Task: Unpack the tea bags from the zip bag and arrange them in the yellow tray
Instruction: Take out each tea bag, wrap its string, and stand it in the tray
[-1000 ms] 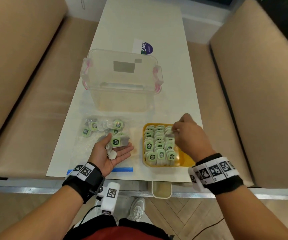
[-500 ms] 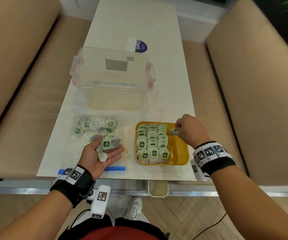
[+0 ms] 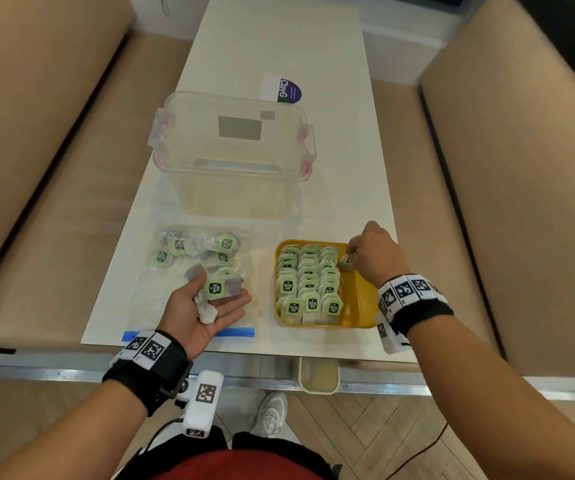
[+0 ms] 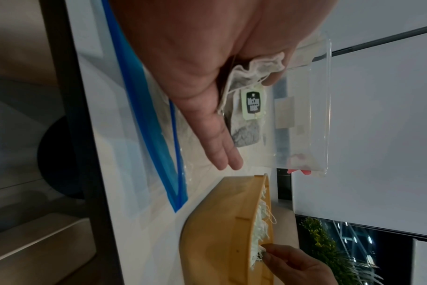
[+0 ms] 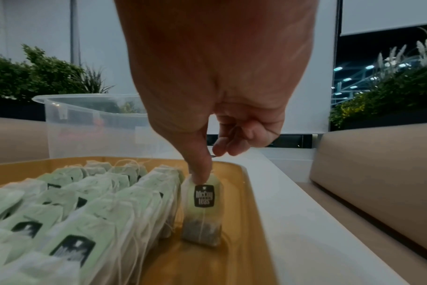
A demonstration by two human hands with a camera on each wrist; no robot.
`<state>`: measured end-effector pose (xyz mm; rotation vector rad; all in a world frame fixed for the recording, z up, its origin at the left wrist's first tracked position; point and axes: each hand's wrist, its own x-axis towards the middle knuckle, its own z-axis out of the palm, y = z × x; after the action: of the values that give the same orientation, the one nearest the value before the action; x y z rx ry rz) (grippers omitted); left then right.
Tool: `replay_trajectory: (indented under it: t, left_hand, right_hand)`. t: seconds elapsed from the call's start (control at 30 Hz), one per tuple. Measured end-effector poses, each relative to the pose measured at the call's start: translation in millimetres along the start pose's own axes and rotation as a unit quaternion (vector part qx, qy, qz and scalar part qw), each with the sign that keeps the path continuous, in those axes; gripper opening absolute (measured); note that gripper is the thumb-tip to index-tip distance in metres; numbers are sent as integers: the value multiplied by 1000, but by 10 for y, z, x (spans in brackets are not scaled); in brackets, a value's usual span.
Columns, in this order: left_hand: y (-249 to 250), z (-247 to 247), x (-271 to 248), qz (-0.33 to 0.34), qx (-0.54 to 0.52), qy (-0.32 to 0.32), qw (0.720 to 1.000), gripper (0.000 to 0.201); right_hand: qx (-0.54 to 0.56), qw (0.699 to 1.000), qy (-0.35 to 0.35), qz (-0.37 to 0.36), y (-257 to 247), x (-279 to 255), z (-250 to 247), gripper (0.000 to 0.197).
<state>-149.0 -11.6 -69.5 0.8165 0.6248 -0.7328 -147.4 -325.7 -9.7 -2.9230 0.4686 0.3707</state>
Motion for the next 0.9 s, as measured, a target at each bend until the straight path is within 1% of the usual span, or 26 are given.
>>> replay_trajectory:
  t: [0.1, 0.2, 0.33, 0.5, 0.57, 0.63, 0.8, 0.87, 0.9]
  left_hand:
    - [10, -4, -13, 6, -2, -2, 1000, 52]
    - [18, -12, -16, 8, -4, -3, 1000, 51]
    - [22, -10, -18, 7, -6, -3, 1000, 51]
    - [11, 12, -26, 4, -2, -5, 1000, 51]
    - [14, 25, -29, 0, 2, -7, 1000, 51]
    - [23, 44, -41, -3, 7, -9, 1000, 51]
    - [49, 81, -76, -13, 11, -13, 1000, 52]
    - [56, 96, -92, -17, 11, -17, 1000, 52]
    - [58, 106, -101, -19, 12, -20, 1000, 52]
  right_hand:
    - [24, 1000, 0, 11, 9, 7, 31, 15]
    - [37, 999, 4, 11, 8, 7, 54, 18]
    - [32, 999, 18, -4, 6, 22, 72, 23]
    - [31, 999, 31, -9, -2, 10, 66, 19]
    - [34, 999, 43, -5, -3, -2, 48, 20]
    - [48, 997, 66, 1, 0, -16, 30, 22]
    - [107, 980, 169, -12, -79, -85, 30, 16]
    - [152, 970, 190, -26, -174, -142, 26, 17]
    - [172, 965, 191, -44, -246, -182, 20, 17]
